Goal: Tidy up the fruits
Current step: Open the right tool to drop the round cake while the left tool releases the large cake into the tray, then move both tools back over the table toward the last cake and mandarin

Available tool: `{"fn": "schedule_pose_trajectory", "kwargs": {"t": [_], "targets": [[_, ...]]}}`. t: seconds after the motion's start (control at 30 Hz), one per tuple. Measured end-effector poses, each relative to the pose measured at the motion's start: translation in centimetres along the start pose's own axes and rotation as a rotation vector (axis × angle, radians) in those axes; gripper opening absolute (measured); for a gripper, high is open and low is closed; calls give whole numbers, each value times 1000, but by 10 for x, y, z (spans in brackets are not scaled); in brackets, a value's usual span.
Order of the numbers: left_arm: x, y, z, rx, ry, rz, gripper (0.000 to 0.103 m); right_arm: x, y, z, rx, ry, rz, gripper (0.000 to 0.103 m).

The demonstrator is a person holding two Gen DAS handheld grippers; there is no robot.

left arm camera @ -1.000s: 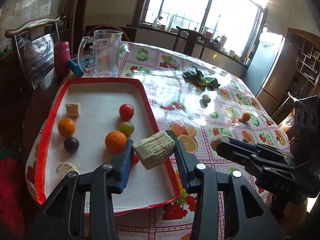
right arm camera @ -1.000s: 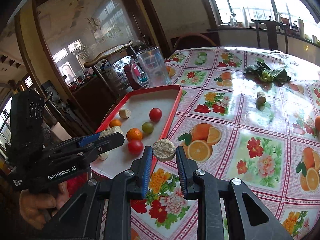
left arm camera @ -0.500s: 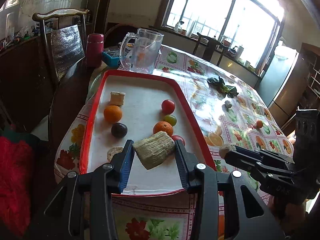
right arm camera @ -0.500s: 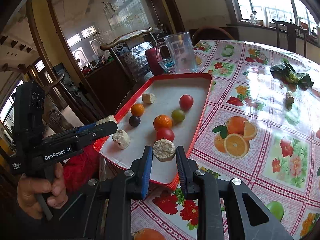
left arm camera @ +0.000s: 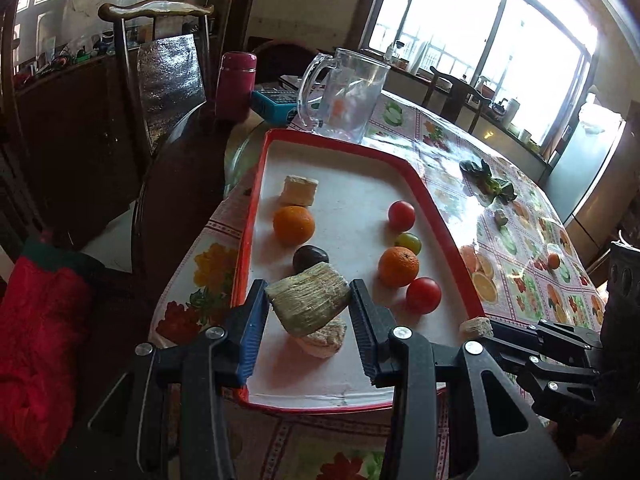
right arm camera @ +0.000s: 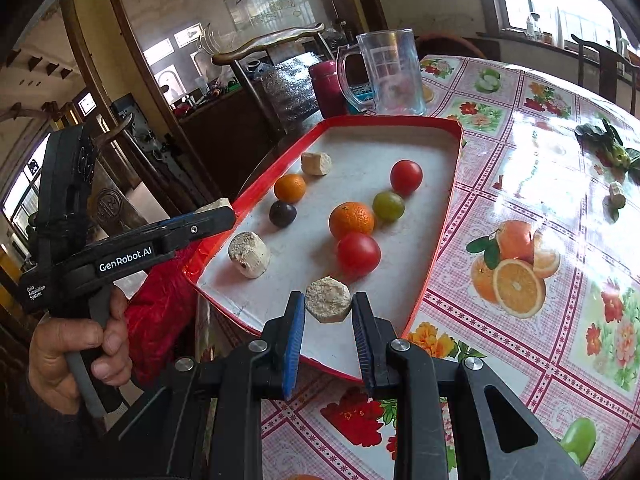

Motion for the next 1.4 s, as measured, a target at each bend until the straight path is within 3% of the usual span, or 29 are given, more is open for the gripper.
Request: {"fn": "schedule_pose_trajectory", "kwargs": {"t": [0.5,0.67,0.73,1.07,1.4], "targets": [[16,-8,4,-15,-34,1,40,23,4,-3,2,-47,14,26],[16,-6,4,-11,-51,-9,44,18,4,-1,11,-43,16,34],[14,-5,4,-12,-48,-12,49,14,5,0,16,-34,13,35],[6,10,1,15,-27,-24,54,-26,19,4,58,50,32,35],[2,44,-2,85,-2,-2,61,-73,64,23,155,115,111,37]]}}
Point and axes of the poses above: each gripper's, at about its wrist camera, not at the fingertips, and x roughly the way its jaws point, y to its right, z to its underside, the point moved 2 cm from there along x, roughly the way its jaws point, and after that the axes turned 9 degrees about -x, right-handed, at the moved point
